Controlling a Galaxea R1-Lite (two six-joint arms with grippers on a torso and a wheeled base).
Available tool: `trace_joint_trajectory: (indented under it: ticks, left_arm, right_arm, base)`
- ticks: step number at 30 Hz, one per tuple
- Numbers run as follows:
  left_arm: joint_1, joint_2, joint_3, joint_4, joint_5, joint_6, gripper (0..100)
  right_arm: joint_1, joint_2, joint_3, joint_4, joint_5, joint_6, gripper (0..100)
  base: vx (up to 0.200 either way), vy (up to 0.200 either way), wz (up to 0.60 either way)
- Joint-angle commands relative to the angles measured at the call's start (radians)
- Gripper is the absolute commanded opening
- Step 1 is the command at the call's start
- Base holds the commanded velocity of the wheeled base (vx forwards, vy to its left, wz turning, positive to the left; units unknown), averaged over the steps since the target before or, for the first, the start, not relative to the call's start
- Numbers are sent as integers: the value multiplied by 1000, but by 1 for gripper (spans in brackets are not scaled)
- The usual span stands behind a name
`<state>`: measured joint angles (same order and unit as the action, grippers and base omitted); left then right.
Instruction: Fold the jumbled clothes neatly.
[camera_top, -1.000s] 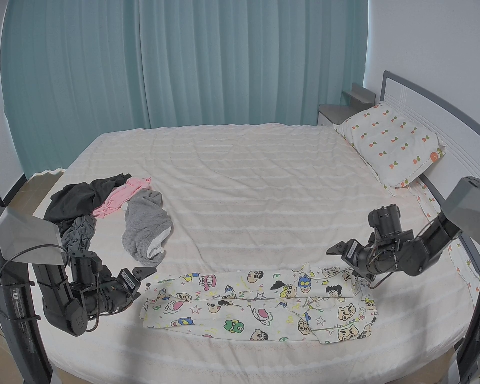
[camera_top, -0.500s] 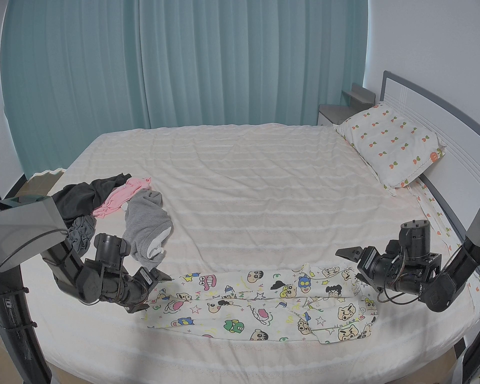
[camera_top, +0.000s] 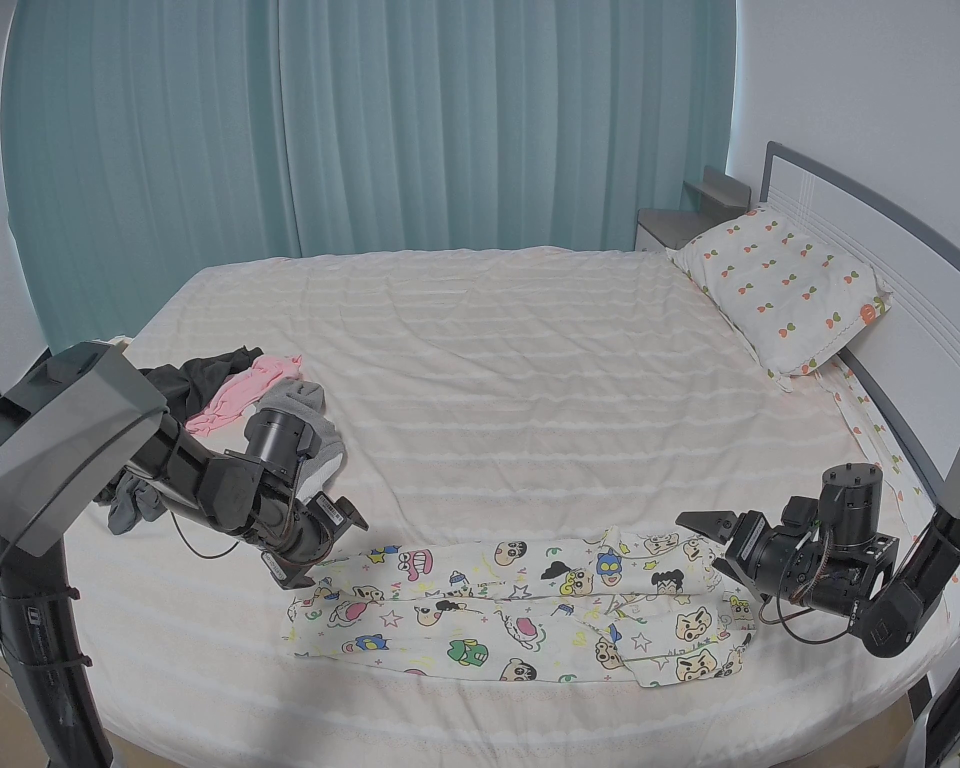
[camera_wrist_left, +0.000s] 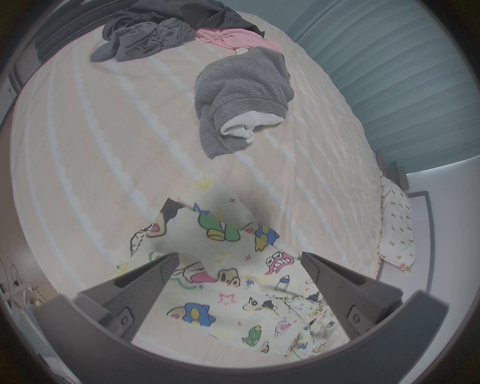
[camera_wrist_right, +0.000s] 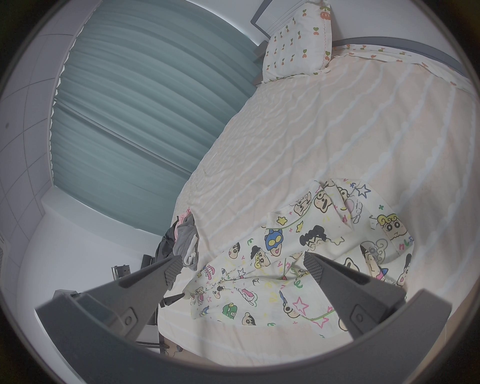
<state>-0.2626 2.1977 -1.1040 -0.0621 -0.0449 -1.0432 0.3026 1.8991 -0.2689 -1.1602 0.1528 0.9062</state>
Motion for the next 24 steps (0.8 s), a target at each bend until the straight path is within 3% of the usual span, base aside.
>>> trace_joint_trajectory:
  ticks: [1, 14, 17, 20, 21, 24]
  left_arm:
    - [-23, 56, -25, 2, 17, 0, 100]
    - [-24, 63, -30, 62, 34, 3, 100]
    - [-23, 77, -30, 62, 103, 40, 100]
    - [-18, 82, -33, 64, 120, 61, 100]
    - [-18, 83, -33, 64, 120, 61, 0]
    - [-20, 96, -46, 71, 126, 61, 0]
  right_arm:
    - [4, 3, 4, -1, -4, -1, 100]
    - [6, 11, 4, -1, -7, -4, 100]
    - [12, 12, 4, -1, -9, -4, 100]
    - [17, 12, 4, -1, -9, -4, 100]
    - [17, 12, 4, 1, -9, -4, 100]
    - [18, 14, 5, 1, -9, -4, 100]
  base:
    - [0, 0, 0]
    - [0, 0, 0]
    - [0, 0, 0]
    - [0, 0, 0]
    - [0, 0, 0]
    - [0, 0, 0]
